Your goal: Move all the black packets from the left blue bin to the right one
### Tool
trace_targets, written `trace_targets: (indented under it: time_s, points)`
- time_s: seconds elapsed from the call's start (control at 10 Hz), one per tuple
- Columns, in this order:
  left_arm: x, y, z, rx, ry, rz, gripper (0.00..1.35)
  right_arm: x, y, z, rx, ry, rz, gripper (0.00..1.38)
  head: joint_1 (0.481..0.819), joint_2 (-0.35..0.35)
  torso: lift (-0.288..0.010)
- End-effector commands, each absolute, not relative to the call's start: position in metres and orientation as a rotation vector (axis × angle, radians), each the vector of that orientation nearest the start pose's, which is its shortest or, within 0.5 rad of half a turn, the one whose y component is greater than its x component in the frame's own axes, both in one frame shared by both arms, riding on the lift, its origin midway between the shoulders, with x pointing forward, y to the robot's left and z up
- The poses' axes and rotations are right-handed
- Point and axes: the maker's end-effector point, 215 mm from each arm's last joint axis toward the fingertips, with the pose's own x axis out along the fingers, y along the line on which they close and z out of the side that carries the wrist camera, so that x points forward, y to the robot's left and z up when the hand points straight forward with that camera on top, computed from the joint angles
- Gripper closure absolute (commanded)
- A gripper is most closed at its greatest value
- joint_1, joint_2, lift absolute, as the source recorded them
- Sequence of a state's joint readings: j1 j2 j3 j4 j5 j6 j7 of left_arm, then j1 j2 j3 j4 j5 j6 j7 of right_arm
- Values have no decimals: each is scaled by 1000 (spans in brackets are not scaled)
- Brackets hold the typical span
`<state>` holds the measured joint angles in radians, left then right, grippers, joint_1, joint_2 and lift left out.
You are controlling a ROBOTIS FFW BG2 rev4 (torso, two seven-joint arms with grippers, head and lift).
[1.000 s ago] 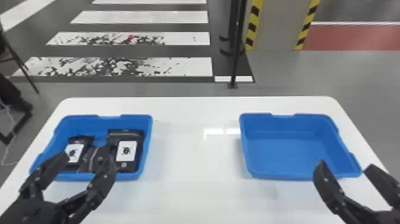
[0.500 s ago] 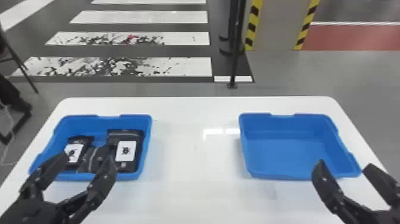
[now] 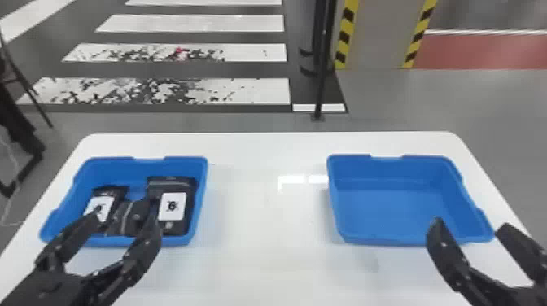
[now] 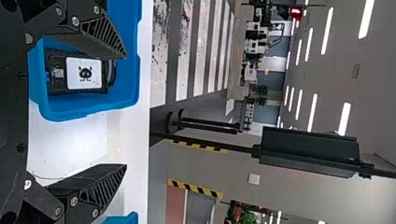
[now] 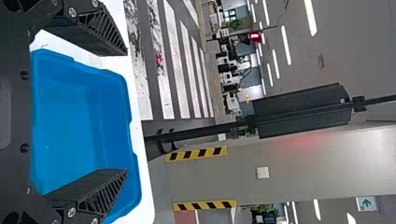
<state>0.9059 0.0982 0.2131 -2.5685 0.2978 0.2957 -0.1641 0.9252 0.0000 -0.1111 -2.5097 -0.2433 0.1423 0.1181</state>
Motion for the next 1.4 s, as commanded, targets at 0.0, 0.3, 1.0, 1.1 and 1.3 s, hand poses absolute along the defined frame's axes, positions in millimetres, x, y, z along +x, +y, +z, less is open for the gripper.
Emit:
trace_targets:
  time_s: [0.0, 0.3, 1.0, 1.1, 1.3]
  points:
    - [351, 261, -287, -65, 209, -132, 239, 339, -240, -284, 167, 111, 66, 136, 695, 16, -139]
    - [372, 290, -307, -26, 286, -82, 239, 340, -238, -286, 173, 113, 70, 136, 695, 57, -139]
    - [446, 312, -385, -52, 460, -86, 257, 344, -234, -286, 181, 107, 83, 137, 695, 108, -139]
    - [450, 315, -398, -58, 494, -79, 262, 344, -233, -288, 184, 108, 87, 137, 695, 111, -139]
    - [464, 314, -427, -73, 564, -107, 269, 344, -233, -289, 186, 110, 88, 136, 695, 116, -139]
